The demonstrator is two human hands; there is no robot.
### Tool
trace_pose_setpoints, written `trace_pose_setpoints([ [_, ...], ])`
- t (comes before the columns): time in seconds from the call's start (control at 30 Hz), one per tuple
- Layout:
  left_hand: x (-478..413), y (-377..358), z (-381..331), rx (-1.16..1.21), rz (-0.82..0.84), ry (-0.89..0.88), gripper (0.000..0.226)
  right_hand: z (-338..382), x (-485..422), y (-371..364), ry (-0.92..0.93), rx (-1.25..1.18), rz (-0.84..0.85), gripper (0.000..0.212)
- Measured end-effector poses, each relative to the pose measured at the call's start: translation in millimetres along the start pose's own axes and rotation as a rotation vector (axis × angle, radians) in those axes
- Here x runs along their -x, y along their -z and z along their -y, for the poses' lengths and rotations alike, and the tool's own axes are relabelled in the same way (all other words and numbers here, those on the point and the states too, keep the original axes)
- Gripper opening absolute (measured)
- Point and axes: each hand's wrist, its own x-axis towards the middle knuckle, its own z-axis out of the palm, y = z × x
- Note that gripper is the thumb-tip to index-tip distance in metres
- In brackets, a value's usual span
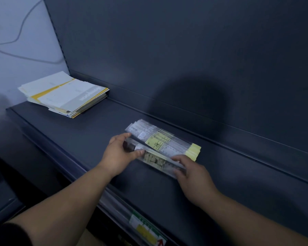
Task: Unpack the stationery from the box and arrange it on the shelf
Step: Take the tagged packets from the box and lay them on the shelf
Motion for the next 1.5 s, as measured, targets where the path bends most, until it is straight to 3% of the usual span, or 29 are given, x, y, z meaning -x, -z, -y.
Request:
trace_pose_setpoints([
  [0.13, -22.8, -6.4, -16.1, -0.072, -0.036, -0.099, 0.078, 5.3, -25.0, -2.4, -0.023, -0.028, -0.083, 0.035],
  [0.2, -28.3, -14.2, -18.3, -0.14, -0.002, -0.105, 0.075, 4.6, -32.8, -3.8, 0.005, 0.105, -0.085, 0.044],
  [0.33, -22.1, -33.7, -11.1, -0.317, 0.162, -0.011, 0.076, -4.3, -25.1, -5.6, 0.033, 0.424, 0.003, 0.071],
  [0.47, -14.6, -38.2, -6.4, -0.507, 0.18, -0.014, 0.089, -9.1, -12.4, -12.6, 0.061, 0.464, 0.126, 0.089],
  [0.53, -10.1, -36.4, -5.1, -0.557, 0.19, -0.005, 0.091, -10.6, -11.5, -14.2, 0.065, 0.469, 0.154, 0.087],
  [0.67, -8.5, -29.9, -4.7, -0.596, 0.227, -0.004, 0.091, -8.5, -12.8, -10.1, 0.058, 0.489, 0.237, 0.056],
  [0.8, -5.1, -19.7, -6.6, -0.531, 0.248, -0.028, 0.087, -0.6, -9.8, -4.3, 0.056, 0.512, 0.243, 0.057],
  [0.97, 33.8, 8.5, 2.6, -0.531, 0.054, -0.004, 0.073, 17.7, -3.7, -0.3, 0.151, 0.507, 0.183, 0.056],
  [1.2, 150.1, 67.3, 45.7, -0.519, -0.178, 0.223, 0.069, 75.9, 14.4, -36.4, 0.453, 0.413, 0.236, 0.056],
  [1.5, 342.5, 112.0, 146.5, -0.54, -0.192, 0.696, 0.07, 125.2, 98.9, -136.7, 0.678, 0.386, 0.505, 0.057],
])
